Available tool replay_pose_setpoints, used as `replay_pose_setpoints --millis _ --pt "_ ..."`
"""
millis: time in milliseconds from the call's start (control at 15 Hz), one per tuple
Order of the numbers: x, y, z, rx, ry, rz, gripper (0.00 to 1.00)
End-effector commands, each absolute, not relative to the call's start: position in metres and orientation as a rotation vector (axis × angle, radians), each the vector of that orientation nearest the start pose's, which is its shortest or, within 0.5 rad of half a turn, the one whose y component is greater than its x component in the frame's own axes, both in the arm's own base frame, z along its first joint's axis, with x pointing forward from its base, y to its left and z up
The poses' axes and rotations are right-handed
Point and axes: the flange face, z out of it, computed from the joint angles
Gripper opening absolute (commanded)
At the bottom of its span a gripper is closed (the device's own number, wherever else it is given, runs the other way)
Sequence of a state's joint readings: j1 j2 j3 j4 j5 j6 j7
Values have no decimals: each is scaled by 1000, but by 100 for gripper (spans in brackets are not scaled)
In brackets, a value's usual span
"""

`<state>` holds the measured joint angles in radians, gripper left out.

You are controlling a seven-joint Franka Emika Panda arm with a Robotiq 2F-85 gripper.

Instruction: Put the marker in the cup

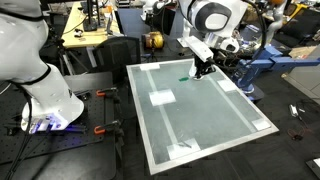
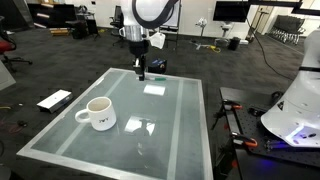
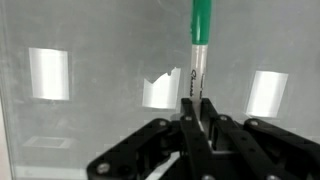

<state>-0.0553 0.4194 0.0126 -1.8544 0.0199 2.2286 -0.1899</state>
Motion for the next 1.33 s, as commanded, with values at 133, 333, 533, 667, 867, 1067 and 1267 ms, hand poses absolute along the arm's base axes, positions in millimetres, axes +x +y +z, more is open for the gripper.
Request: replay_pose_setpoints --millis 133,333,533,667,867,1067,1267 --pt "650 -26 311 -3110 -259 -148 3" --pt "647 -26 307 -3119 -230 -112 13" --pt "648 -26 307 -3119 -240 -115 13" --pt "648 -26 307 -3119 -240 -115 13" --pt "657 -28 310 -3080 -338 -236 3" --pt "674 -27 317 -2998 -504 -447 3" --pt "688 -22 320 -2884 -662 -594 3"
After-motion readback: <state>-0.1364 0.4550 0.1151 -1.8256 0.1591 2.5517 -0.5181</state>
